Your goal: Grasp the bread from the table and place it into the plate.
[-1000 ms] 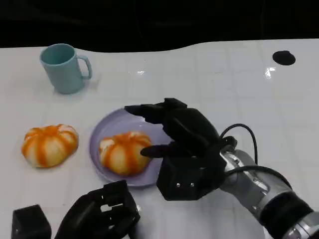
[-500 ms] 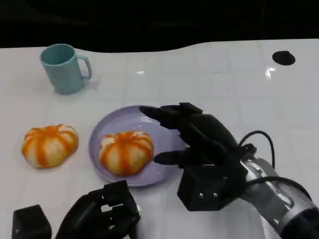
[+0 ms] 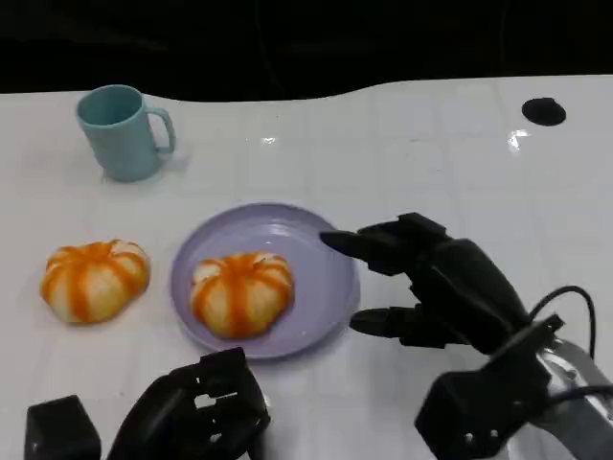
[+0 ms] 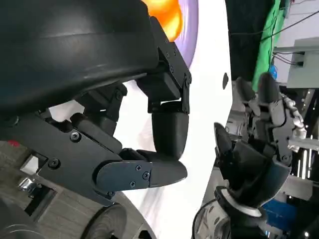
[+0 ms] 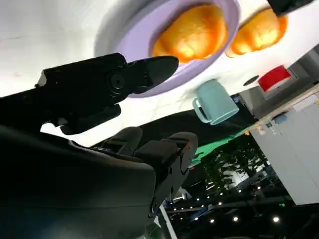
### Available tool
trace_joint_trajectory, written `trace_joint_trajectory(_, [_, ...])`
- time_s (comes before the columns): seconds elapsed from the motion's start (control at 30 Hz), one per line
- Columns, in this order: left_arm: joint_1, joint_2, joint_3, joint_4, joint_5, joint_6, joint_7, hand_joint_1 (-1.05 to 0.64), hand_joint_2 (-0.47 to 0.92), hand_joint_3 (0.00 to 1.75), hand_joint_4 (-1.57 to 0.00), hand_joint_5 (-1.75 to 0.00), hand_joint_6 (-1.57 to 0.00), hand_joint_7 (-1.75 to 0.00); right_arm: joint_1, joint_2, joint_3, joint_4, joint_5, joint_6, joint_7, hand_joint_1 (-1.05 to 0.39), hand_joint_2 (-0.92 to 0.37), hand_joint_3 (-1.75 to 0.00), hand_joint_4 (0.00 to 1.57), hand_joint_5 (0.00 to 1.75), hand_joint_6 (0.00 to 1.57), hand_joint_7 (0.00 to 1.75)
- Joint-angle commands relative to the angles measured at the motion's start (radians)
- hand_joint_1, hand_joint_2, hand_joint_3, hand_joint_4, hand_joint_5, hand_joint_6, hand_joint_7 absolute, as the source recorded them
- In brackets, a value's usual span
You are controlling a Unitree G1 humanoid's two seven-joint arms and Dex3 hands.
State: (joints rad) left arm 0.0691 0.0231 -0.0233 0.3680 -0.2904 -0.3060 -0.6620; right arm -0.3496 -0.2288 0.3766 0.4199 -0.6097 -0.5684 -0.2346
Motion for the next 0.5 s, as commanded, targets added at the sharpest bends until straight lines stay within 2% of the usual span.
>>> trace_joint_trajectory(0.03, [0.005, 0.01, 0.006, -0.008, -0.002, 0.01, 0.007, -0.56, 0.67, 0.66, -0.79, -1.75, -0.77, -1.41, 0.051, -0.054, -0.055, -0.025, 0.013, -0.055, -0.047, -0.34, -0.92, -0.05, 0.49, 0.79, 0.69, 0.18])
trace_joint_trajectory(0.37, [0.003, 0.009, 0.004, -0.008, -0.001, 0.011, 0.004, -0.57, 0.67, 0.66, -0.78, -1.75, -0.76, -1.41, 0.147, -0.104, -0.137, -0.051, 0.029, -0.116, -0.09, -0.15, -0.92, -0.12, 0.8, 1.14, 1.03, 0.32])
trace_joint_trajectory(0.4, [0.002, 0.009, 0.005, -0.006, -0.003, 0.011, 0.003, -0.57, 0.67, 0.66, -0.78, -1.75, -0.76, -1.41, 0.155, -0.107, -0.143, -0.054, 0.024, -0.117, -0.097, -0.14, -0.89, -0.2, 0.82, 1.25, 1.03, 0.42])
trace_joint_trajectory(0.5, [0.0, 0.006, 0.005, -0.001, -0.003, 0.01, 0.005, -0.56, 0.67, 0.66, -0.79, -1.75, -0.77, -1.41, 0.179, -0.115, -0.158, -0.072, 0.014, -0.107, -0.098, -0.13, -0.64, -0.71, 0.87, 1.42, 0.94, 0.73])
